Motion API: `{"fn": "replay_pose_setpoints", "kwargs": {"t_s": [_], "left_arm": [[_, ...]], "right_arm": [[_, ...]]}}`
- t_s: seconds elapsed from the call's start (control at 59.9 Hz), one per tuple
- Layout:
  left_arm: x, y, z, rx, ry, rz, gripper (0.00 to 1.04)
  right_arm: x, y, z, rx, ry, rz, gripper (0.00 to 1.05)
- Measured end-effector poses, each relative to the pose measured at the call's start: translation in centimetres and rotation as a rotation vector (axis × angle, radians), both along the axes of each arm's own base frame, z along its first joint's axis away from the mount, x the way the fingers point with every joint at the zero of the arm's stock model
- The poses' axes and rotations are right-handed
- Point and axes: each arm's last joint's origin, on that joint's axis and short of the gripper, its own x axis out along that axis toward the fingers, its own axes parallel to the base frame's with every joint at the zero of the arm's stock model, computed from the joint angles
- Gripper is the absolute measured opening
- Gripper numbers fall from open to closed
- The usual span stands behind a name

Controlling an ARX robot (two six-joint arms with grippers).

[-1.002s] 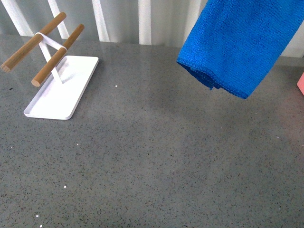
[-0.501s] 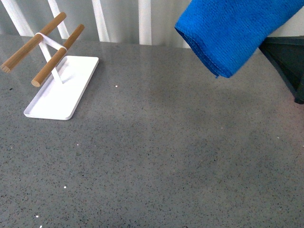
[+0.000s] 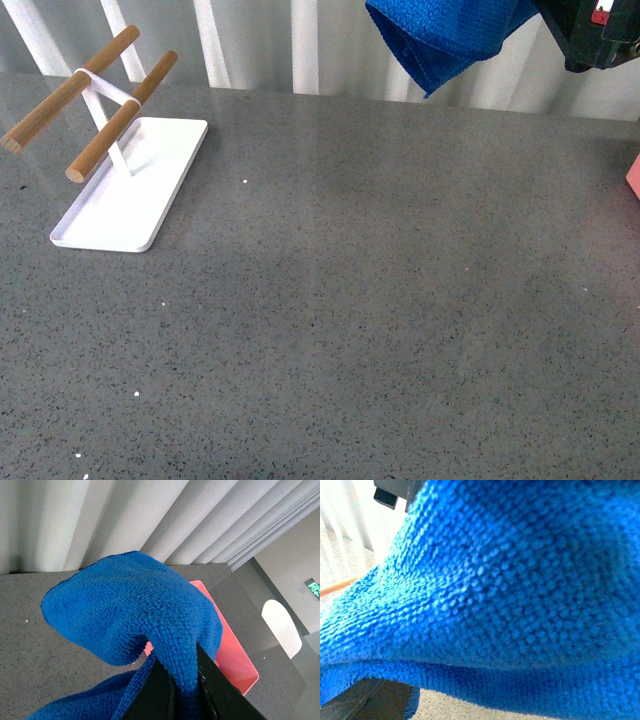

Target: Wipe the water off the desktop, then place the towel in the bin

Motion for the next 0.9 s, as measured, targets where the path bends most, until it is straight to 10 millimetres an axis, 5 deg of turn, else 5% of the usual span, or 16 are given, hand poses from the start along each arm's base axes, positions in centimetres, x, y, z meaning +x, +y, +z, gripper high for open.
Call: {"fn": "replay_pose_setpoints", "kwargs": {"t_s": [0.217,0.785,0.902], "left_arm": [[0.05,0.04,0.20,-0.018,0.010,-0.008,0.04],[0.24,0.31,0.43,-0.010,0.016,0.000,0.04],[0.22,0.30,0.33,-0.007,0.020,-0.001,0.04]], "right_arm": [[0.80,-0.09,0.05,-0.016,-0.025,-0.012,0.94],[1.09,-0.41,0.49,0.007,-0.058,-0.040,0.08],[1.08,-0.53,0.57,0.012,-0.059,-0.043,0.03]]}}
